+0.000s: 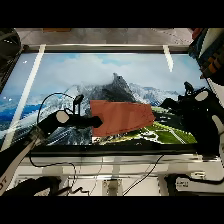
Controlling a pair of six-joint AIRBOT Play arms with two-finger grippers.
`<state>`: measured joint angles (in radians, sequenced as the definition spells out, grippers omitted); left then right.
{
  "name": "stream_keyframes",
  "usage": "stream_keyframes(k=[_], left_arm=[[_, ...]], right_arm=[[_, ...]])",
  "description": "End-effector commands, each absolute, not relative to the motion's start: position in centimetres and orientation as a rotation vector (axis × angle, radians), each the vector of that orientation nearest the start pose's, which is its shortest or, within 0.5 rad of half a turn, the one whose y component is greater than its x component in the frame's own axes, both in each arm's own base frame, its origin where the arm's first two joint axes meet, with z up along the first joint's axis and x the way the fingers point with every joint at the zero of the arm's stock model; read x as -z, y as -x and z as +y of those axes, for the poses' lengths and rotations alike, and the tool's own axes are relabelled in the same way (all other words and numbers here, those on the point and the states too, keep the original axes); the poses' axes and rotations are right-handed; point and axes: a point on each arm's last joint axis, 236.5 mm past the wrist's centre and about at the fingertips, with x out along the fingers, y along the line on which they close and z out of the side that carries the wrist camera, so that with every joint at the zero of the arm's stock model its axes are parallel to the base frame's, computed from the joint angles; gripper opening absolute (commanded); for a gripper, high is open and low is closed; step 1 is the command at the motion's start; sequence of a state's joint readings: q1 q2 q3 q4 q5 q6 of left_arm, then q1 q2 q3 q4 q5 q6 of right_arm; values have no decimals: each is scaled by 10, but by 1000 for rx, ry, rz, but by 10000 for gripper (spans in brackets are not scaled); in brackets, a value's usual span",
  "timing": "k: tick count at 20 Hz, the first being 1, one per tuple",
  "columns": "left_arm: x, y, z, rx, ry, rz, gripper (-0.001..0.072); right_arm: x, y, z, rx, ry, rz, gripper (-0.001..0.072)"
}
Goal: Fold the clothes and pants, and hang the long-sleeved shirts on hangers.
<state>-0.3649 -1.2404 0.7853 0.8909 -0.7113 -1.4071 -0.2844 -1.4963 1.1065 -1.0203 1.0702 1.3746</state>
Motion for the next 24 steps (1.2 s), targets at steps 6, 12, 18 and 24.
stream_keyframes(k=[6, 12, 18, 24], left_arm=[[44, -358, -132, 351, 28, 1099, 708], [-28, -395, -17, 119, -229, 897, 584], [-60, -392, 37, -11, -295, 834, 11], [-59, -392, 36, -8, -292, 835, 11]], right_arm=[[121, -402, 69, -403, -761, 1470, 684], [125, -389, 127, -553, -684, 1515, 472], [70, -416, 146, -665, -688, 1428, 17], [-91, -509, 50, -410, -682, 930, 17]])
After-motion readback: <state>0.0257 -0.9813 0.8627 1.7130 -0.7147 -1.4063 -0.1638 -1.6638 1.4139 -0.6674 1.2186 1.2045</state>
